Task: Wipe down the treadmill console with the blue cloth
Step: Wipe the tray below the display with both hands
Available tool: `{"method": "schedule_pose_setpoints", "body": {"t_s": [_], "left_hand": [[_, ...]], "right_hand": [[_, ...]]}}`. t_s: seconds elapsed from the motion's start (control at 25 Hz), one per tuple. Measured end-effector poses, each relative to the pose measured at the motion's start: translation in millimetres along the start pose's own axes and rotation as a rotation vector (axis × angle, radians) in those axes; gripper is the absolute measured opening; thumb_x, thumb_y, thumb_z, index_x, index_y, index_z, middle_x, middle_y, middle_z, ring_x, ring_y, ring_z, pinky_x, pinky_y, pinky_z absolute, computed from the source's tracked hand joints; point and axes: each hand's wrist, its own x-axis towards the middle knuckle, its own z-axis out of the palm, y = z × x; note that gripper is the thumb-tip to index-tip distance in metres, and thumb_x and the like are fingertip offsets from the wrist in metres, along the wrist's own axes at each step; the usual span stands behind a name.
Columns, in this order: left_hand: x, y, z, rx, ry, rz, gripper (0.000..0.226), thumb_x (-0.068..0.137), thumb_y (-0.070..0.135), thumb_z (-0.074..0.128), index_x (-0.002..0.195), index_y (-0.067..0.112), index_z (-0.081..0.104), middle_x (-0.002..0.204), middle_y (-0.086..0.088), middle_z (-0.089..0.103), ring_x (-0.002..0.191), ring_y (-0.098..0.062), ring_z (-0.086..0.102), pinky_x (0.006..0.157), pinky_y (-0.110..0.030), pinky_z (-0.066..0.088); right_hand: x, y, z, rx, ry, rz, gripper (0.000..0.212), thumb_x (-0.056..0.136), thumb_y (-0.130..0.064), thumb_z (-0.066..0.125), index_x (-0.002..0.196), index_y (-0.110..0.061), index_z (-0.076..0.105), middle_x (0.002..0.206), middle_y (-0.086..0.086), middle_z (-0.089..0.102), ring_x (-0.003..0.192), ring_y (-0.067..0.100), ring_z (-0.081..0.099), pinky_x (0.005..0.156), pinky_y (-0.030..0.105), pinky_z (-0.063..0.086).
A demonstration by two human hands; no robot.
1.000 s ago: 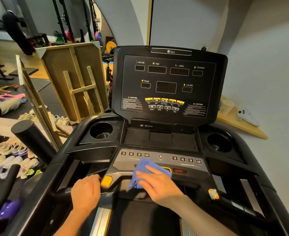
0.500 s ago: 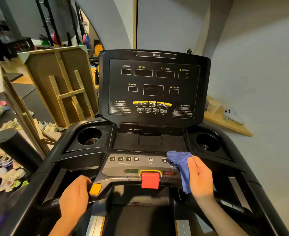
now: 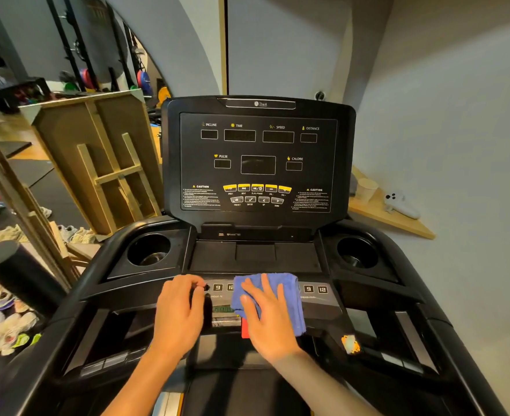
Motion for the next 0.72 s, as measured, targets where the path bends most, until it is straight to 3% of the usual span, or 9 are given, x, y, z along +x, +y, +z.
{"method": "schedule_pose_setpoints", "body": {"t_s": [0.08,0.12,0.2,0.24,0.32,0.44,0.56,0.72], "left_hand": [[9.6,5.0,8.7,0.013,-0.078,0.044,0.011,0.091,0.027,0.048,0.093,0.029,0.058,0.089,0.014,0.055,0.086,-0.008,0.048,0.075,-0.028,0.038],[16.1,7.8,12.8,0.019,-0.123,0.060,0.009,0.091,0.027,0.051,0.095,0.029,0.059,0.090,0.014,0.056,0.086,-0.009,0.048,0.075,-0.029,0.039],[31.8,15.2,20.7,0.060,-0.230,0.093,0.013,0.091,0.034,0.052,0.102,0.031,0.058,0.097,0.012,0.057,0.091,-0.009,0.050,0.078,-0.030,0.044],[40.2,19.7,23.9,0.093,-0.287,0.117,0.017,0.091,0.039,0.051,0.105,0.031,0.058,0.099,0.011,0.058,0.093,-0.010,0.050,0.080,-0.031,0.045],[54.2,29.8,29.9,0.184,-0.395,0.180,0.027,0.091,0.046,0.051,0.108,0.027,0.060,0.101,0.007,0.057,0.094,-0.012,0.049,0.083,-0.031,0.045],[64.4,42.9,37.0,0.324,-0.503,0.234,0.034,0.087,0.052,0.054,0.108,0.026,0.060,0.103,0.003,0.052,0.098,-0.015,0.045,0.084,-0.031,0.045],[64.9,45.8,42.4,0.381,-0.528,0.229,0.032,0.083,0.048,0.062,0.106,0.026,0.056,0.105,0.003,0.049,0.101,-0.016,0.044,0.085,-0.032,0.047],[60.5,46.2,41.7,0.292,-0.553,0.219,0.018,0.083,0.036,0.067,0.092,0.027,0.054,0.096,0.005,0.057,0.092,-0.014,0.049,0.080,-0.030,0.045]], "right_hand": [[1.4,-3.2,-18.8,0.047,-0.004,-0.009,0.078,0.083,-0.080,0.017,0.144,-0.040,0.047,0.159,-0.017,0.028,0.151,0.009,0.014,0.124,0.035,0.018],[2.8,-4.0,-31.4,0.062,0.018,-0.047,0.061,0.092,-0.069,0.030,0.140,-0.038,0.052,0.154,-0.016,0.041,0.146,0.007,0.029,0.119,0.032,0.029],[15.4,3.4,-59.6,-0.048,0.151,-0.178,0.031,0.101,-0.043,0.051,0.129,-0.033,0.061,0.129,-0.012,0.066,0.121,0.008,0.058,0.103,0.027,0.045],[25.1,8.3,-73.8,-0.132,0.198,-0.231,0.027,0.099,-0.037,0.056,0.124,-0.032,0.064,0.118,-0.012,0.070,0.109,0.009,0.062,0.095,0.028,0.049],[41.7,16.2,-99.2,-0.305,0.174,-0.260,0.025,0.096,-0.038,0.060,0.120,-0.031,0.065,0.109,-0.013,0.071,0.102,0.010,0.060,0.089,0.031,0.050],[50.7,22.4,-116.5,-0.463,-0.001,-0.213,0.030,0.092,-0.047,0.063,0.115,-0.027,0.067,0.108,-0.010,0.067,0.102,0.013,0.054,0.086,0.032,0.050],[47.5,25.5,-114.0,-0.469,-0.065,-0.211,0.030,0.091,-0.044,0.065,0.114,-0.024,0.068,0.108,-0.006,0.062,0.101,0.014,0.051,0.085,0.031,0.048],[48.2,26.1,-111.2,-0.373,-0.057,-0.171,0.015,0.092,-0.031,0.067,0.104,-0.023,0.071,0.093,-0.010,0.054,0.092,0.010,0.051,0.075,0.016,0.039]]}}
